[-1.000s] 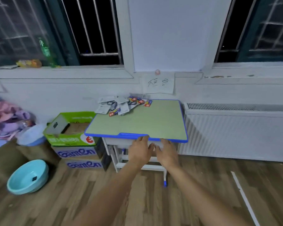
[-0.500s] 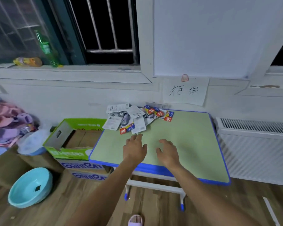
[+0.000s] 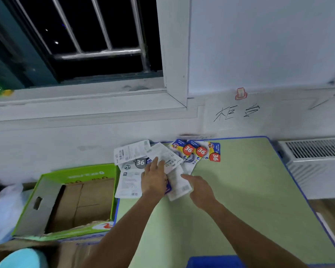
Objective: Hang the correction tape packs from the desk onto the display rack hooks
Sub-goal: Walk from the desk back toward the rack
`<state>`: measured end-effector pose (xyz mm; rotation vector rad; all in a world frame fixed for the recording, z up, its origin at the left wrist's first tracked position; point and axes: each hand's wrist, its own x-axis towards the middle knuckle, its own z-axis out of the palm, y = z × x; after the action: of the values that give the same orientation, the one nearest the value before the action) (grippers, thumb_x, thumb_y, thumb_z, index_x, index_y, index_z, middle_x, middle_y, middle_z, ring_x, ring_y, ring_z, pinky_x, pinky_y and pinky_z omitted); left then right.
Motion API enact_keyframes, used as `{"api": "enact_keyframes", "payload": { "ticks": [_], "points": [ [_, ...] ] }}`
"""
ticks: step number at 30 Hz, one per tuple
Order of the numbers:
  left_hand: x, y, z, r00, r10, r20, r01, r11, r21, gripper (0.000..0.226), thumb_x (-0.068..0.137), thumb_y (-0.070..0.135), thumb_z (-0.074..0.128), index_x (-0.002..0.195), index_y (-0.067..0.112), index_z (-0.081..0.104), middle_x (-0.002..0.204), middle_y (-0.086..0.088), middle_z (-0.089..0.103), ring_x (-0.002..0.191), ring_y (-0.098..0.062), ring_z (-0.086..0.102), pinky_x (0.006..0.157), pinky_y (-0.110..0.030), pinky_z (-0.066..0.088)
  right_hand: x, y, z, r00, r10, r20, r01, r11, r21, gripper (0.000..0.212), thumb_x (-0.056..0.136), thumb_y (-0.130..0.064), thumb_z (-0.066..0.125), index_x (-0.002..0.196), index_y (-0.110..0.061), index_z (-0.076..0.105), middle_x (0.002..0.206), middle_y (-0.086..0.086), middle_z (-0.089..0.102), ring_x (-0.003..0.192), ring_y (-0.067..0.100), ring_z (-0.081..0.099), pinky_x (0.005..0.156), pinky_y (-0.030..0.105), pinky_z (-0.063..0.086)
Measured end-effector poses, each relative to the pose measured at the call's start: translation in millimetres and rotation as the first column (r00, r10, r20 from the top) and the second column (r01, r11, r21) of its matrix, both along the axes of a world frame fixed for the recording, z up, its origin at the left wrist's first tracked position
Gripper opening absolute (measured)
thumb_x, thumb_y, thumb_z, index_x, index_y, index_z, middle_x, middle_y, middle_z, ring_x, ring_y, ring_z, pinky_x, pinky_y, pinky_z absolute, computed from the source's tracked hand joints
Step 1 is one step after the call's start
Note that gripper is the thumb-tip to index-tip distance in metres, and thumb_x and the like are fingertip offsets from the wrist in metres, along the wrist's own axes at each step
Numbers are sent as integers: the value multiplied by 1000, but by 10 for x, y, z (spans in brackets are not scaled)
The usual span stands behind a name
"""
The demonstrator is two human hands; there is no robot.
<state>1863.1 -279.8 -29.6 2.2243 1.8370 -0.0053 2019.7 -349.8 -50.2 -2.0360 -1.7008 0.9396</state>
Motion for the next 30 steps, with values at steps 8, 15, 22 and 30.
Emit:
{"api": "enact_keyframes", "payload": {
  "ticks": [8,15,22,30],
  "points": [
    [22,423,-277,993,-121,4,121,992,34,58,97,13,40,150,29,22,160,5,17,147,-22,8,116,-41,14,-16,225,-117,996,-80,-36,81,996,32,47,86,6,47,121,-20,65,127,2,61,114,19,56,88,16,39],
    [251,460,-145,981,-190,48,190,982,4,54,101,14,33,152,25,20,159,2,20,146,-24,17,117,-40,24,42,157,-50,997,-43,-71,49,996,81,70,68,19,40,120,-19,67,124,5,62,113,21,56,91,20,41],
    [264,410,-58,971,-240,-4,237,959,153,52,100,10,34,149,23,29,154,2,34,139,-23,32,111,-34,29,33,102,-54,986,-72,-151,78,996,34,64,75,20,43,125,-15,62,128,8,61,111,20,59,84,10,40],
    [745,265,262,819,-338,464,138,901,412,20,99,12,47,100,3,64,91,-14,66,83,-32,58,70,-33,38,472,-219,338,870,-279,-408,382,903,197,20,82,1,66,96,-10,76,96,4,74,75,-8,62,72,9,45]
  ]
}}
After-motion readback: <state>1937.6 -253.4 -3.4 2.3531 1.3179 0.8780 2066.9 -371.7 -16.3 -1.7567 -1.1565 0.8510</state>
